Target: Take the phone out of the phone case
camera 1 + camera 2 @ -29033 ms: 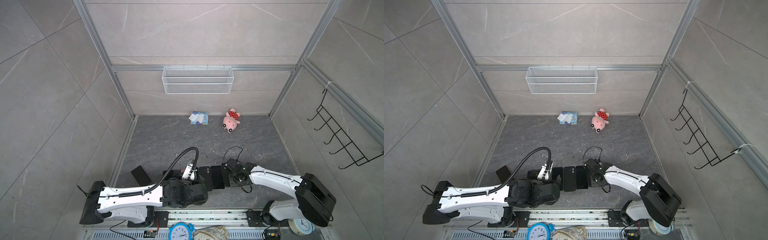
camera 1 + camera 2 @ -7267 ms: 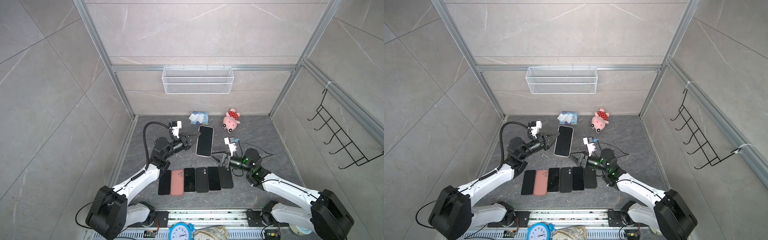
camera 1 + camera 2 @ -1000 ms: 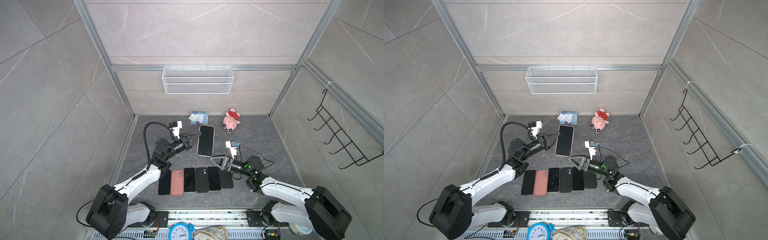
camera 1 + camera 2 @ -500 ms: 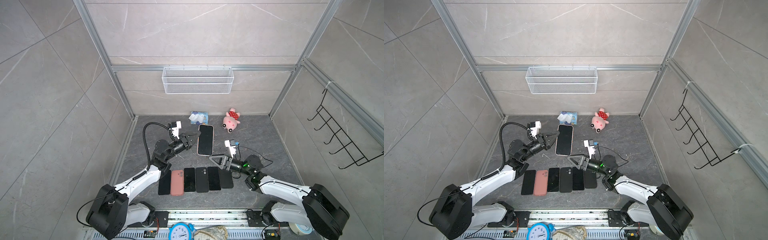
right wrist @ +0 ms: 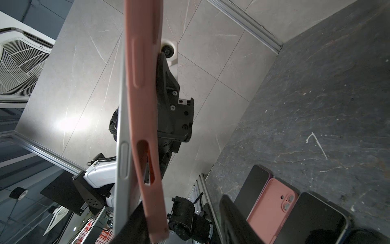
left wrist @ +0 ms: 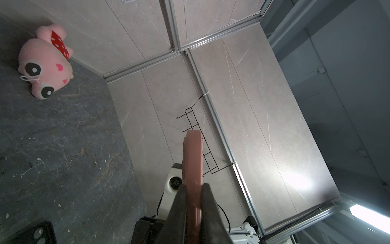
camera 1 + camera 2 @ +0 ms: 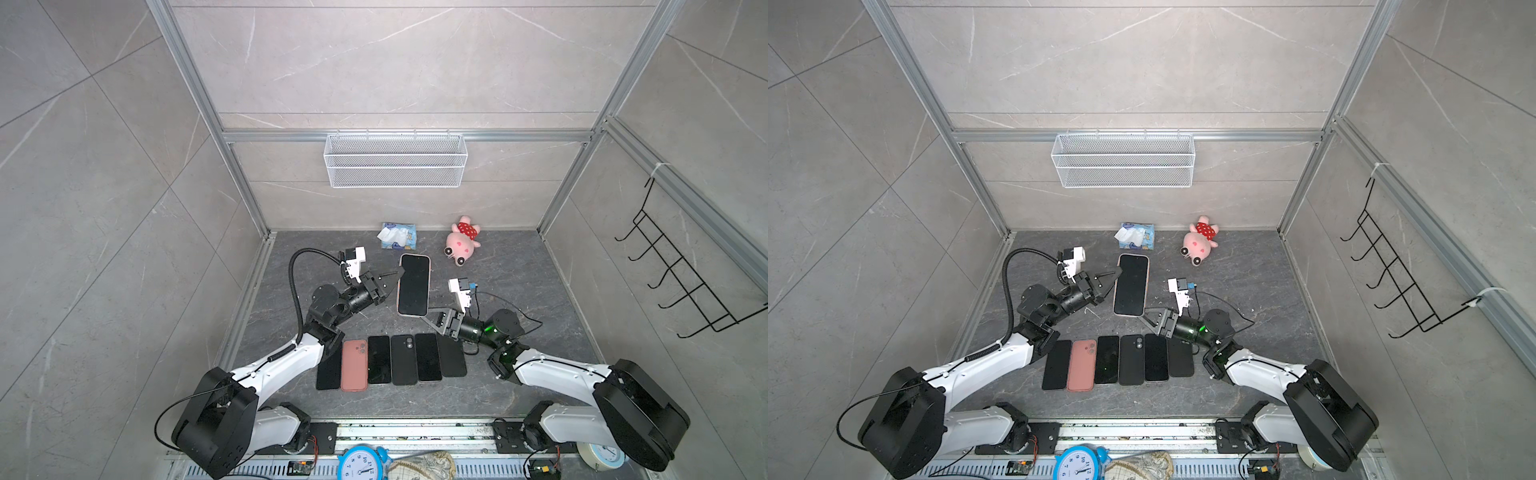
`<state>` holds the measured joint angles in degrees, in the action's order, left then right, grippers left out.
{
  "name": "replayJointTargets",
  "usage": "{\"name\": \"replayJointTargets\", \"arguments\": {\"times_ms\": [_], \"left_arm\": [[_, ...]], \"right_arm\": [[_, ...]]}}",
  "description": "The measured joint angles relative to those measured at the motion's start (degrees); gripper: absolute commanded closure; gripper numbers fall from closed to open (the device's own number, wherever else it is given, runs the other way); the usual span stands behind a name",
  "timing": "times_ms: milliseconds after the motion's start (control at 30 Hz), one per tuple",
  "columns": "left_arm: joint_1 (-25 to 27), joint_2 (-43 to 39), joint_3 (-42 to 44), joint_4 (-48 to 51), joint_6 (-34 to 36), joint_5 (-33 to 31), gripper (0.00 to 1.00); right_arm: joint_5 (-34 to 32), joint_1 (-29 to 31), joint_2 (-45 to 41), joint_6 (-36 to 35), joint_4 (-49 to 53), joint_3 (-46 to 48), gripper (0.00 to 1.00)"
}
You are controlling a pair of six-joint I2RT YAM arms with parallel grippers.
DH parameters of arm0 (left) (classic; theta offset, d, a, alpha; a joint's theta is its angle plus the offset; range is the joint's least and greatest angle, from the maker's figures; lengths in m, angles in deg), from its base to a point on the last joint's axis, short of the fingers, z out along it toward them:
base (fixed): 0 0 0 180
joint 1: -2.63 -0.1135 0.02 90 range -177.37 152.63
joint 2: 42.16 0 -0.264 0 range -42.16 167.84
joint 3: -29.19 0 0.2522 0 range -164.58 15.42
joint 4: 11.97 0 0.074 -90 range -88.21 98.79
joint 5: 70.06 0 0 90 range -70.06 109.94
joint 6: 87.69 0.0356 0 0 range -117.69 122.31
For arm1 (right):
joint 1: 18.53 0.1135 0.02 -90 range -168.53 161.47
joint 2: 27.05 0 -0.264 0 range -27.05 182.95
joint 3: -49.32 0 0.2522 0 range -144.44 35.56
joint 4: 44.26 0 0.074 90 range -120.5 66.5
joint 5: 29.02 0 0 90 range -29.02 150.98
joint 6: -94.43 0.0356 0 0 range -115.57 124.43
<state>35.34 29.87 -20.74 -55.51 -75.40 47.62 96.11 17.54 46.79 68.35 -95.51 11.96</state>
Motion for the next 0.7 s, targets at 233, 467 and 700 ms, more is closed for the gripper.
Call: {"name": "replayJointTargets", "arguments": {"times_ms": [233, 467, 700], "left_arm": [[0.44, 0.02, 1.31, -1.07, -0.35, -0.17, 1.00], [1.20, 2.10, 2.45, -2.91, -0.35, -2.23, 1.00], [4.07, 4.70, 2.73, -0.63, 2.21, -5.07, 0.50]], "right_arm": [[0.22, -0.37, 0.07, 1.55, -1.38, 0.00, 0.73], [0.42, -0.66, 0.68, 4.33, -3.61, 0.28, 1.00], [-0.85, -0.94, -5.84, 2.38, 10.36, 0.79, 1.00]]}}
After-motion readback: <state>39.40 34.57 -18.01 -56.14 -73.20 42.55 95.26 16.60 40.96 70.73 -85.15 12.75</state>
